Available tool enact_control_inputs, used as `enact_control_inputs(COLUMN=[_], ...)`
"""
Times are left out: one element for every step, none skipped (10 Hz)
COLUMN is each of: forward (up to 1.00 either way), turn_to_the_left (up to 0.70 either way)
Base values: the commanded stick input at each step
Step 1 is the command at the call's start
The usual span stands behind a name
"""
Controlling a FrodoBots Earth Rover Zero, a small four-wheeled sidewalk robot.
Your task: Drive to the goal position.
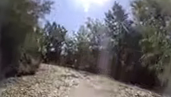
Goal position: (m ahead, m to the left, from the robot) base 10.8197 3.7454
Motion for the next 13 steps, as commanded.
enact_control_inputs(forward=[0.44, 0.44, 0.44, 0.44, 0.44, 0.44, 0.44, 0.44, 0.44, 0.44, 0.44, 0.44, 0.44], turn_to_the_left=[0.02, 0.02, 0.02, 0.02, 0.02, 0.02, 0.02, 0.02, 0.02, 0.02, 0.02, 0.02, 0.02])
